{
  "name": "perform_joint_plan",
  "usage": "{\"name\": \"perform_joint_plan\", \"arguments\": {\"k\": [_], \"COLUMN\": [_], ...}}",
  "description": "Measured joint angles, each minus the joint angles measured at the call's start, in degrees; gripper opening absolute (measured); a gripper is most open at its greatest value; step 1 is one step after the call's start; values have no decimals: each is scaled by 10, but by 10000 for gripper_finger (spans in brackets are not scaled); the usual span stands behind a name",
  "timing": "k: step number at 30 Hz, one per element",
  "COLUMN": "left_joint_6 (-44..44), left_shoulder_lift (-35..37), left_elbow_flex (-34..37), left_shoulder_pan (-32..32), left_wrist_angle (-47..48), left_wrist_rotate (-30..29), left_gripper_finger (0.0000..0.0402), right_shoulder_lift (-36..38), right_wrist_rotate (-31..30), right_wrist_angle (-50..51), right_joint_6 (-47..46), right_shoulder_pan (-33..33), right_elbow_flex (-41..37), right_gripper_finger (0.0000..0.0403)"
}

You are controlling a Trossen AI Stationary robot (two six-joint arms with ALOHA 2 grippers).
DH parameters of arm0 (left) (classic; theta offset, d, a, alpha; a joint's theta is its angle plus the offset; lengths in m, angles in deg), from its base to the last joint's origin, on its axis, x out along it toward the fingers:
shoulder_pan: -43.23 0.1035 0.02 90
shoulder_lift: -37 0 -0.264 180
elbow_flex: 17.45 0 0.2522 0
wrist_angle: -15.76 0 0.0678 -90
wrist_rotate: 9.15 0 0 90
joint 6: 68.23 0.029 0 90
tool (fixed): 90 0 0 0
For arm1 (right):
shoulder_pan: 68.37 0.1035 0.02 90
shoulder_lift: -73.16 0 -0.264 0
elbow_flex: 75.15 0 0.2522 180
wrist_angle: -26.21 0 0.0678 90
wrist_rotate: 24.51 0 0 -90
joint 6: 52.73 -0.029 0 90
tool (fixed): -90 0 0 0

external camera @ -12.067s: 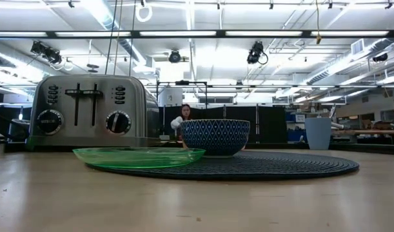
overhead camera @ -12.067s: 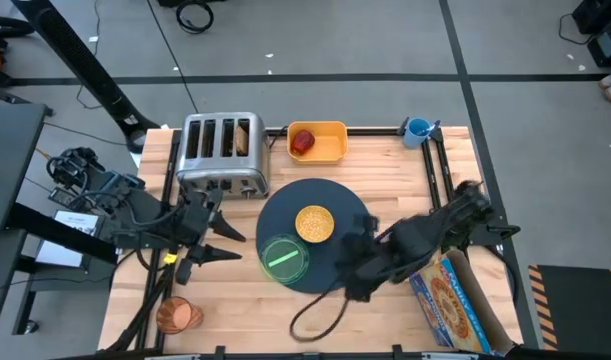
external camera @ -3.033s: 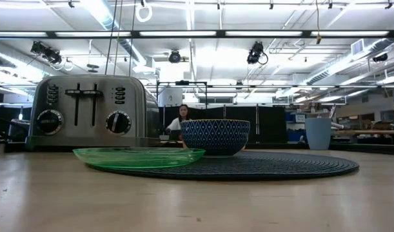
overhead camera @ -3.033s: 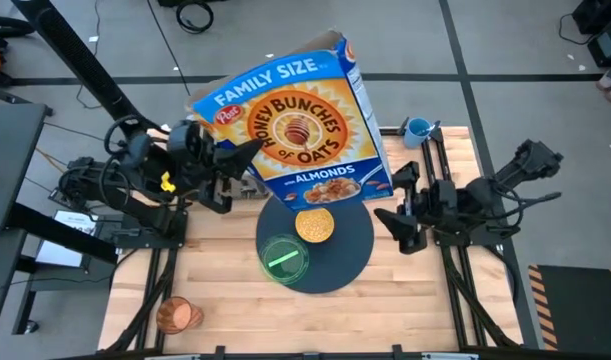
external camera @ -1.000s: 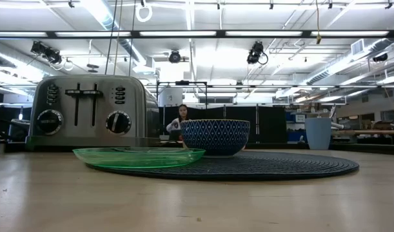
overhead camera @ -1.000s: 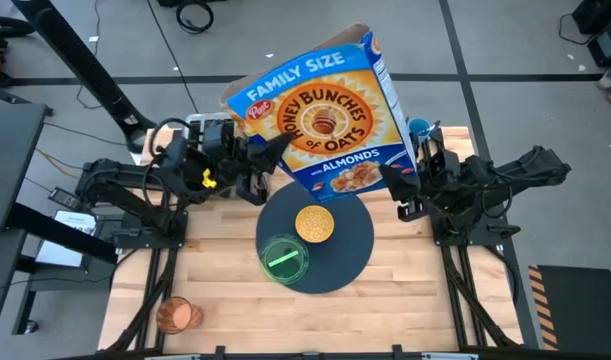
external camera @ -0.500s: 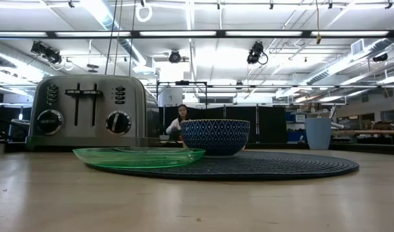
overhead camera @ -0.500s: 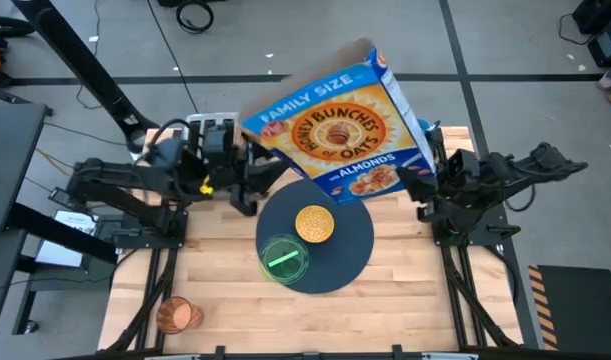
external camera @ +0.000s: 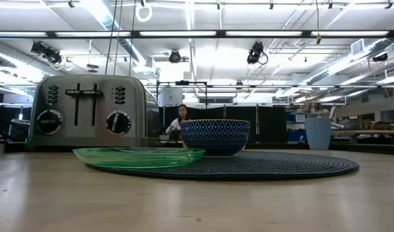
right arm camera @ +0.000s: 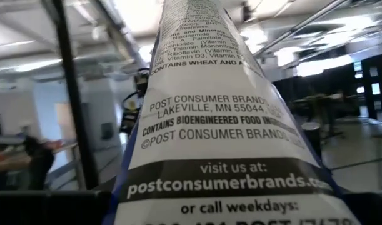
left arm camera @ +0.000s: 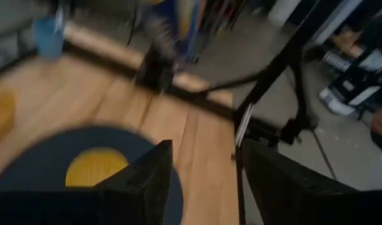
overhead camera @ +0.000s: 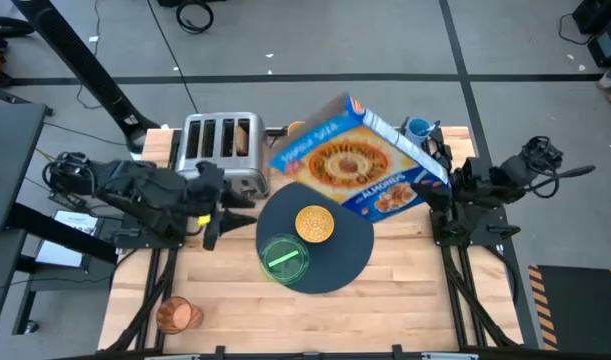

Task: Arrange a breakfast setting
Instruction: Pour the cereal from the blue cereal box into the yellow bowl

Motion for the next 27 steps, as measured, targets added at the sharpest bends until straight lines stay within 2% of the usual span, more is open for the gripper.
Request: {"name": "perform_joint_plan", "arguments": {"k": [5,11,15,20,27], "left_joint_6": [-103,-136,-126,-109,-127], "left_shoulder_lift": [-3,-17,-41,-80,-138], "left_elbow_flex": [0,1,1,1,1], "left_shoulder_pan": [-32,-50,-44,-35,-15], "left_wrist_angle": [83,126,126,119,44], "left_wrist_rotate": [-41,-95,-117,-139,-178], "left_gripper_finger": [191,189,189,189,189], "right_shoulder_lift": [45,108,153,222,335], "right_wrist_rotate": [-13,-12,-12,20,74], "right_wrist_angle": [89,148,195,261,401], "right_joint_6": [-41,-75,-99,-136,-165], "right_shoulder_pan": [12,18,18,18,18], "right_elbow_flex": [-13,-37,-49,-49,-43], "right_gripper_finger": [191,191,191,191,191]}}
